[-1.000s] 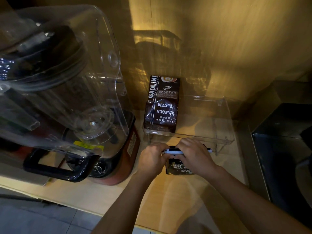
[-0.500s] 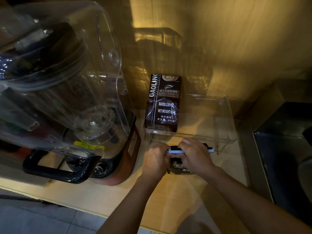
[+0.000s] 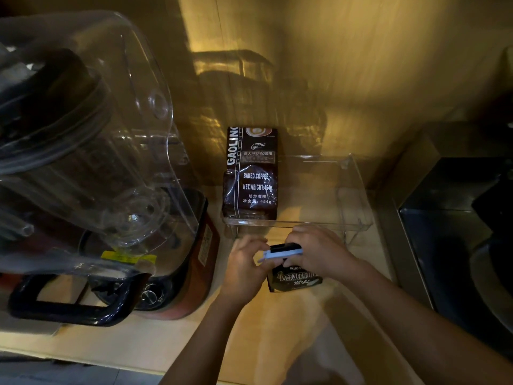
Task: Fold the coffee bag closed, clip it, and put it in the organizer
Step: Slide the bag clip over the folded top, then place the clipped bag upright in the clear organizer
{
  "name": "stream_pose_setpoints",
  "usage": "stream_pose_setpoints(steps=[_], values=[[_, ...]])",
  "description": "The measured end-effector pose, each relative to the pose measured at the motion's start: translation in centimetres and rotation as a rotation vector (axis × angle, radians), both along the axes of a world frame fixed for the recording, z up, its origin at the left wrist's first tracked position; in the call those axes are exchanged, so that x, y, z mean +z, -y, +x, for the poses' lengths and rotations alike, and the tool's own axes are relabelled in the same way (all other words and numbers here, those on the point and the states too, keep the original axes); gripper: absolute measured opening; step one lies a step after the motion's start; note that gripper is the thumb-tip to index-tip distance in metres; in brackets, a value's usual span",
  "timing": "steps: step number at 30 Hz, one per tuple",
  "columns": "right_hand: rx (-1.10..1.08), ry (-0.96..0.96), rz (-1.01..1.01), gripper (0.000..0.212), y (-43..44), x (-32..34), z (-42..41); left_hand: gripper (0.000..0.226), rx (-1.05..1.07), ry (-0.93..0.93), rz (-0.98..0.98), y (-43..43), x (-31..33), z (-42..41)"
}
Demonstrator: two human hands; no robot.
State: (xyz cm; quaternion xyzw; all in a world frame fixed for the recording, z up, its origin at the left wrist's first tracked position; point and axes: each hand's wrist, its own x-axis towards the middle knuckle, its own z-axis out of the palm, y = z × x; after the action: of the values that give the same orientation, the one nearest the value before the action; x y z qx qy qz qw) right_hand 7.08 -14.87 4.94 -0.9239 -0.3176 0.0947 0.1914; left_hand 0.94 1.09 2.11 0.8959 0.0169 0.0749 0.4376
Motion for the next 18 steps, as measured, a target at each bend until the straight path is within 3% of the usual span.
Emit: stream_pose_setpoints(steps=[4, 7, 14, 16, 18], values=[[-0.066, -0.266, 0.072, 0.031, 2.4, 1.0, 1.0, 0.021, -0.026, -0.240, -0.405, -0.6, -0.5, -0.2], [-0.169, -0.471, 0.256, 0.035, 4.4, 0.8, 1.1, 0.039, -0.048, -0.382, -0.596, -0.6, -1.2, -0.5], [-0.294, -0.892, 0.681, 0.070, 6.2, -3.0, -1.3, 0.070, -0.106, -0.526, -0.702, 0.2, -3.9, -0.3], [-0.283, -0.931, 0.728, 0.077, 5.9, -4.6, -2.0, 0.073, -0.176, -0.539, -0.673, 0.6, -5.0, -0.5], [-0.277, -0.920, 0.688, 0.071, 5.4, -6.0, -2.4, 0.074, -0.202, -0.566, -0.617, 1.0, -6.1, -0.7]])
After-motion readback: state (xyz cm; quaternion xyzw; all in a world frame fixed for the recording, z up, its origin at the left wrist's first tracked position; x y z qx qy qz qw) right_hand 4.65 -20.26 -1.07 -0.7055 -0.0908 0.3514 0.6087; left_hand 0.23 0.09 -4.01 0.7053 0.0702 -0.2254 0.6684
